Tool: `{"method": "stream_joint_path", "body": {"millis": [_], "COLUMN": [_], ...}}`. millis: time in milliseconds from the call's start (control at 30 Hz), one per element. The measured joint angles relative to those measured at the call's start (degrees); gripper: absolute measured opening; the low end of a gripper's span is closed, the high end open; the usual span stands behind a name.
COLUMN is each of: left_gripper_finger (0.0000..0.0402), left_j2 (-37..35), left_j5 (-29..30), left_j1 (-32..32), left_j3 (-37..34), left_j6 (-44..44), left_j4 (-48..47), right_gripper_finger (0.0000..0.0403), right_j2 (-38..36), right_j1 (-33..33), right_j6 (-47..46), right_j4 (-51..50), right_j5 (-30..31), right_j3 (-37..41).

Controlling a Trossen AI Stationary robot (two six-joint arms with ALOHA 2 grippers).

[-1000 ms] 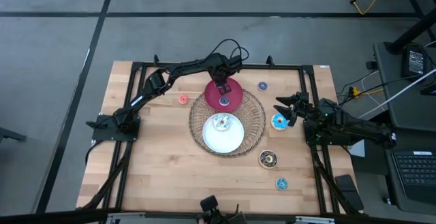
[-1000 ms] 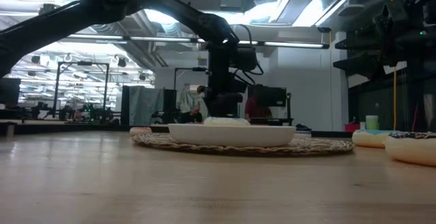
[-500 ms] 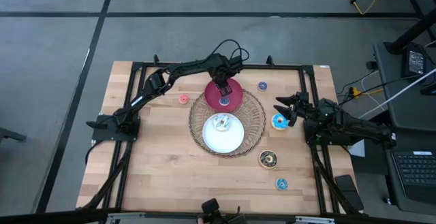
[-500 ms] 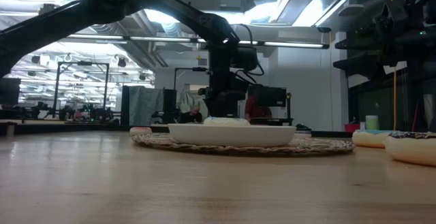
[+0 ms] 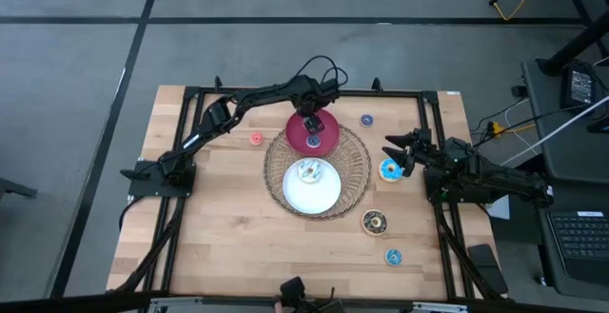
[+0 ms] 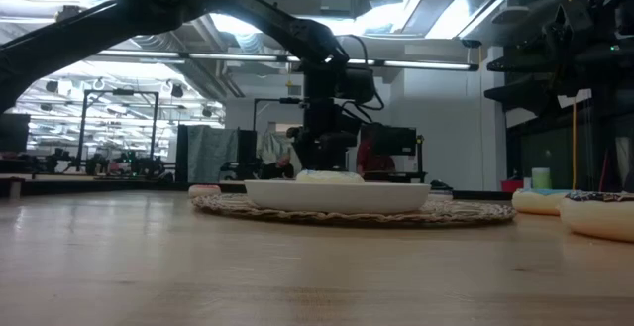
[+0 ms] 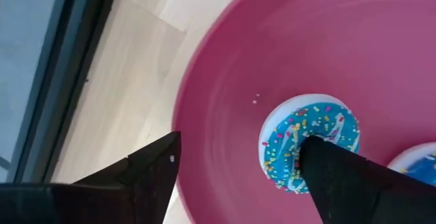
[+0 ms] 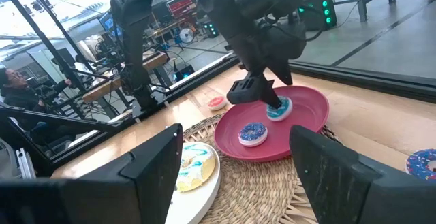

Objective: Pick & Place donuts
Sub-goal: Put the small light blue donut on the red plate

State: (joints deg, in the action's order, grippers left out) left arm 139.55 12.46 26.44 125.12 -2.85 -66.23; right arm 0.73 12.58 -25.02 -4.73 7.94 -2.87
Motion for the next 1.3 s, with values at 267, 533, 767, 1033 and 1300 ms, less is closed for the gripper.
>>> {"method": "stream_joint_path", "body": {"millis": [267,533,767,1033,1300], "left_gripper_finger": [0.0263,0.0263,0.0262,0.026,0.026], "left_j2": [0.0,0.0,-0.83,-0.81,-0.81], "left_j5": [2.69,-1.81,-0.64,10.6,3.76], "left_j1": [0.02,0.04,-0.17,0.38,1.09], "left_j3": [0.02,0.02,0.09,0.07,0.06], "left_j6": [0.07,-4.23,-2.36,-0.64,1.05], "left_j4": [-1.52,1.72,0.2,-4.32,-3.54], "right_gripper_finger": [0.0271,0.0271,0.0271,0.0271,0.0271], "right_j2": [0.0,0.0,0.0,0.0,0.0], "right_j1": [0.0,-0.01,0.0,0.0,-0.01], "right_j6": [0.0,0.0,0.0,0.0,0.0], "right_j4": [0.0,0.0,0.0,0.0,0.0], "right_j5": [0.0,0.01,0.0,0.0,0.0], "right_j3": [0.0,0.0,0.0,0.0,0.0]}}
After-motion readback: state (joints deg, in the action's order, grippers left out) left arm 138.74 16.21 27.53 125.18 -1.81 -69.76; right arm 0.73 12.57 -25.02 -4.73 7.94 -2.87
